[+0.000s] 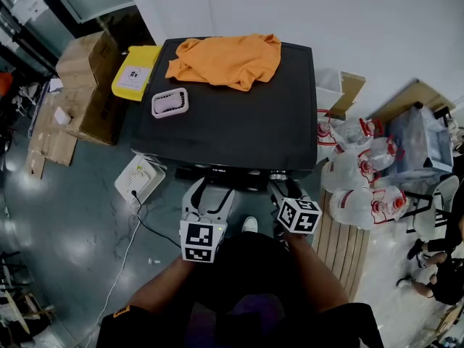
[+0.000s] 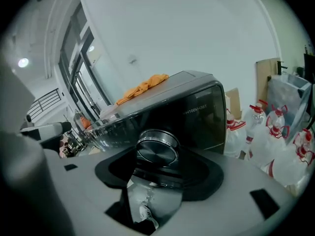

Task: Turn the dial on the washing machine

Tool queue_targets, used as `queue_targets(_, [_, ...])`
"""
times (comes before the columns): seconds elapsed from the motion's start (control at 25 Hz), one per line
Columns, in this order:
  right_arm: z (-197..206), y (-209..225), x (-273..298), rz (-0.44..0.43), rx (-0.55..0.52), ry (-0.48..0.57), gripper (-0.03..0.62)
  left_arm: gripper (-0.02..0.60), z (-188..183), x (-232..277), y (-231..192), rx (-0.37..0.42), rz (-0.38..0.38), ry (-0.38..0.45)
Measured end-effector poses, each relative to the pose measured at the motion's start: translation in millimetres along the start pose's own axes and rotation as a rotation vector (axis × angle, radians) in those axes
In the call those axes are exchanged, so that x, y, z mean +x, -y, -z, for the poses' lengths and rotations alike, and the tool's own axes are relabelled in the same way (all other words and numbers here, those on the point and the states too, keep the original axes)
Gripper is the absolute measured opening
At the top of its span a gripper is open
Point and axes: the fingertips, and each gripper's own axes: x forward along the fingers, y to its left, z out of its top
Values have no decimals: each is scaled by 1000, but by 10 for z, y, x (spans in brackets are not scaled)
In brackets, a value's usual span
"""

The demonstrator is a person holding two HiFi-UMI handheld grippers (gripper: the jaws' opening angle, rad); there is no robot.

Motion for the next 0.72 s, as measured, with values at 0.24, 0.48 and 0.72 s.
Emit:
queue_targets(0.24, [11,-8,-14,134,-182,-6,296,296,35,16,-17,5,-3,-13])
queue_targets(0.48, [-11,-46,-14,271,-415,-21,299,296,79,-1,-66,2,-11,-27])
queue_targets(0.72, [-36,-87,13,318,-531,-25,293,296,106,-20,-104,0,-16,-31])
